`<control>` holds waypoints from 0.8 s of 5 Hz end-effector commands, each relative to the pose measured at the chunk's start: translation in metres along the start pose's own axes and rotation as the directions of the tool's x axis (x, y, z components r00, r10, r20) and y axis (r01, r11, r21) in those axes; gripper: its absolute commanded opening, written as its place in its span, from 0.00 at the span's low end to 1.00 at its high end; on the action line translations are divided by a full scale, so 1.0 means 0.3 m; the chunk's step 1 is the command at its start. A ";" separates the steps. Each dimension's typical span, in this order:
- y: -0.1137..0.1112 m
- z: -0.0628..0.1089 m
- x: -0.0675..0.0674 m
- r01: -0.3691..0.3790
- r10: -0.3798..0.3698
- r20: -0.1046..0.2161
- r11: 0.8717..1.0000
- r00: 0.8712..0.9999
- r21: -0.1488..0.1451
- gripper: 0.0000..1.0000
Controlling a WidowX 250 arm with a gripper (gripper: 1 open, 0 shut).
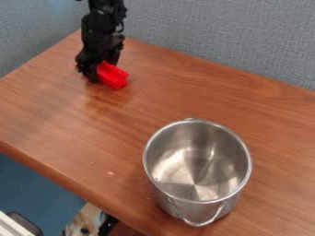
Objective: Put the red object in the metal pot
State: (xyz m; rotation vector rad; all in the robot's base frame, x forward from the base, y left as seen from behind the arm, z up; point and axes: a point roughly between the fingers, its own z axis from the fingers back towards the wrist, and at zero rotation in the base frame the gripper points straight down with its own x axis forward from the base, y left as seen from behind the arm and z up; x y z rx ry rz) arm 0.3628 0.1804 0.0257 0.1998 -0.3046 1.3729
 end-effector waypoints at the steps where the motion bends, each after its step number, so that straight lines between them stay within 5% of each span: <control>1: -0.018 0.115 0.005 -0.005 0.007 0.044 0.999 0.999 -0.049 0.00; 4: -0.037 0.219 -0.059 0.040 -0.037 0.054 0.997 0.998 -0.069 0.00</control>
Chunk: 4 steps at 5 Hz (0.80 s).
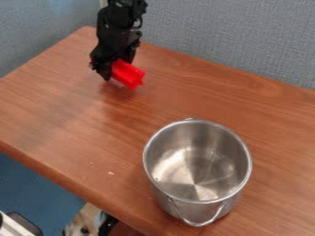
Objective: Put the red object in the metal pot
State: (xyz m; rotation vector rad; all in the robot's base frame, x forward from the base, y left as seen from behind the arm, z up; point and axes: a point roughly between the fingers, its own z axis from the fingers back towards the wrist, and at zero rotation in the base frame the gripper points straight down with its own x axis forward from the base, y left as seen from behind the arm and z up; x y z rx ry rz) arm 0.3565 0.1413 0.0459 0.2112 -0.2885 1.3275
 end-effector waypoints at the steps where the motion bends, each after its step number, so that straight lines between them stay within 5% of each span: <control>1: -0.037 0.140 0.035 0.010 -0.005 0.055 0.996 0.998 -0.086 0.00; 2: -0.039 0.162 0.010 0.013 -0.009 0.051 0.996 0.999 -0.090 0.00; 4: 0.004 0.349 -0.090 0.070 -0.067 0.022 0.985 0.998 -0.155 0.00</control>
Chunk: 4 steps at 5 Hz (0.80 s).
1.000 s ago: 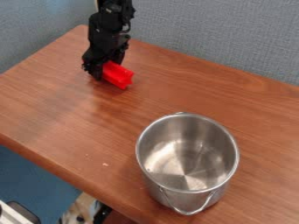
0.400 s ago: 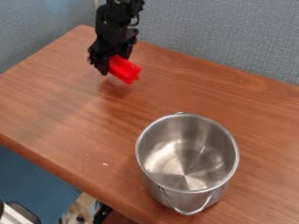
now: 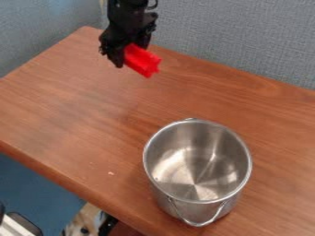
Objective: Put the red object in the metal pot
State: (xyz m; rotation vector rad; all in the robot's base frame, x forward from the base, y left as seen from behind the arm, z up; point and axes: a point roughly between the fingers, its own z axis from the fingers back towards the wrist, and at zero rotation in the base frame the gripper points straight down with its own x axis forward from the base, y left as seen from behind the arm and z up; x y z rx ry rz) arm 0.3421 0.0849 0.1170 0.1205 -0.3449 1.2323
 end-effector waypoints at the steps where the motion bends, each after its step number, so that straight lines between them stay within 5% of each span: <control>1: 0.014 0.173 -0.068 0.053 -0.053 0.014 0.995 0.999 -0.079 0.00; 3: 0.076 0.286 -0.211 0.197 -0.198 0.003 0.973 0.980 -0.116 0.00; 4: 0.116 0.306 -0.284 0.279 -0.280 0.011 0.952 0.960 -0.125 0.00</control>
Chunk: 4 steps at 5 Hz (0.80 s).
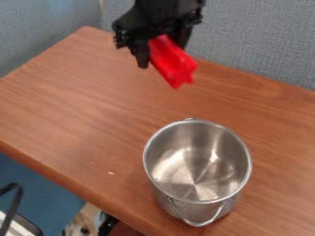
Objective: Put the red object in the metal pot
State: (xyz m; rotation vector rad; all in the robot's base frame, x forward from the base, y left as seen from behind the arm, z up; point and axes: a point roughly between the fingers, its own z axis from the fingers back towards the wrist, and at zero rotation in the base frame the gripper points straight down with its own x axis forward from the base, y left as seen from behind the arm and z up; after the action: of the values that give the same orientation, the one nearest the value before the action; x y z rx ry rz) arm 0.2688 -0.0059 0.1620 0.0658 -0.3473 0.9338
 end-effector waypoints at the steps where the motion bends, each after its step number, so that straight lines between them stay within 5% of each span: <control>1: -0.015 0.036 -0.059 0.111 -0.110 0.029 0.993 0.994 -0.041 0.00; 2: -0.020 0.018 -0.116 0.184 -0.184 0.012 0.982 0.983 -0.036 0.00; 4: -0.015 -0.022 -0.236 0.310 -0.308 0.039 0.950 0.951 -0.042 0.00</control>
State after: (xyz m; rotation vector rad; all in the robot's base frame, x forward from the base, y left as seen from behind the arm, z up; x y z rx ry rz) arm 0.2345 -0.0623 0.1260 0.0946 -0.3434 0.6227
